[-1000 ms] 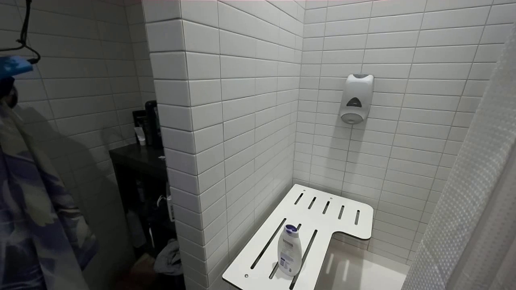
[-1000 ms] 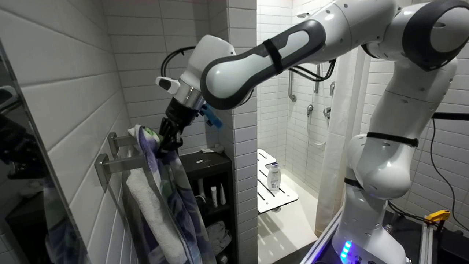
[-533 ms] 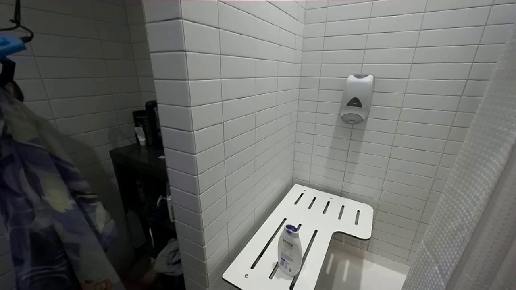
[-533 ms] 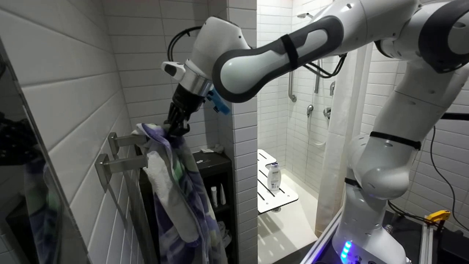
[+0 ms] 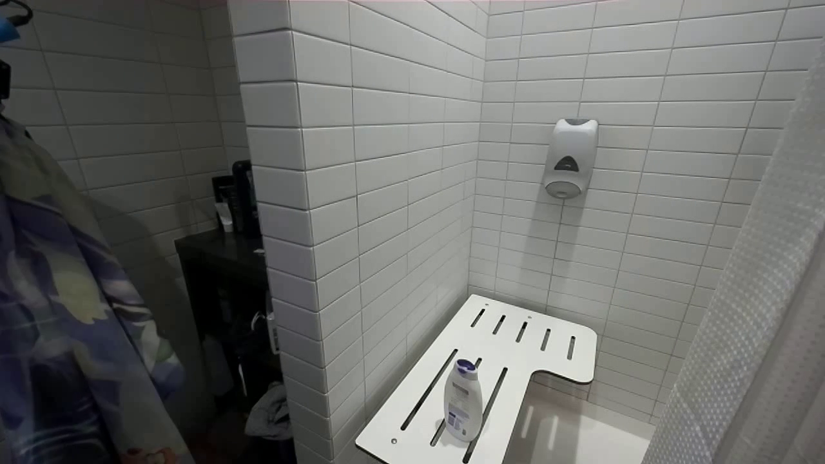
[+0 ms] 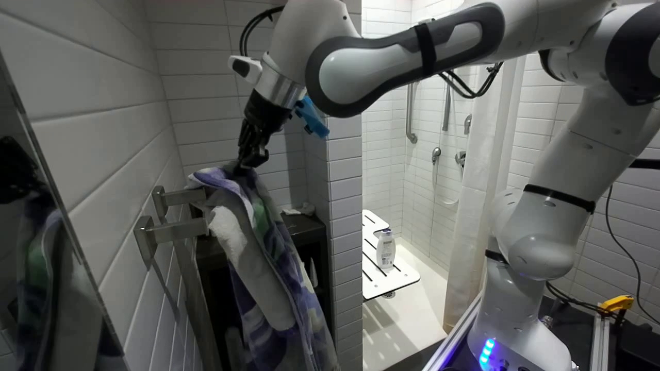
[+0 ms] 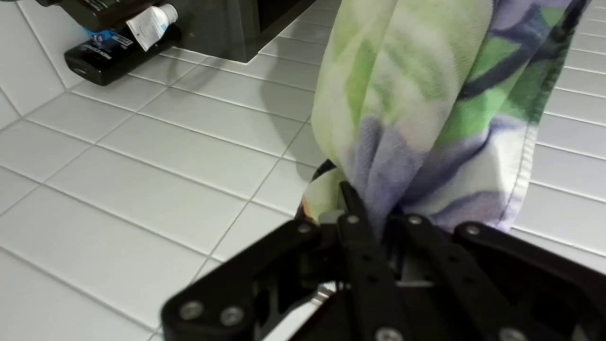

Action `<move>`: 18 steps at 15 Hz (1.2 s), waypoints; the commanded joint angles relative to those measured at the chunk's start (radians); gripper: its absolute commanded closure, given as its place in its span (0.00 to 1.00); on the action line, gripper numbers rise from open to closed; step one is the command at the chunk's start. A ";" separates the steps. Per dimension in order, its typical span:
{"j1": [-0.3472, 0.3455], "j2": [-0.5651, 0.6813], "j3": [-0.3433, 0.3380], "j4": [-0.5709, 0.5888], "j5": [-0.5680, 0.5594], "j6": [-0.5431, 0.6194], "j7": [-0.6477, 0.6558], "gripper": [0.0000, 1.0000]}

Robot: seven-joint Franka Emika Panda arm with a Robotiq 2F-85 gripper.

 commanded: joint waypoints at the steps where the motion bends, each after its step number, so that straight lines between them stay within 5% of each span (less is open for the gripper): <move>1: 0.003 -0.071 -0.004 0.073 -0.053 -0.096 0.024 0.97; 8: 0.025 -0.077 -0.023 0.171 -0.027 -0.168 0.000 0.97; 9: 0.036 -0.070 -0.030 0.152 -0.006 -0.166 -0.004 0.64; 12: 0.060 -0.022 -0.061 0.084 0.077 -0.142 -0.024 0.53; 18: 0.065 0.105 -0.122 -0.002 0.259 -0.059 -0.173 0.12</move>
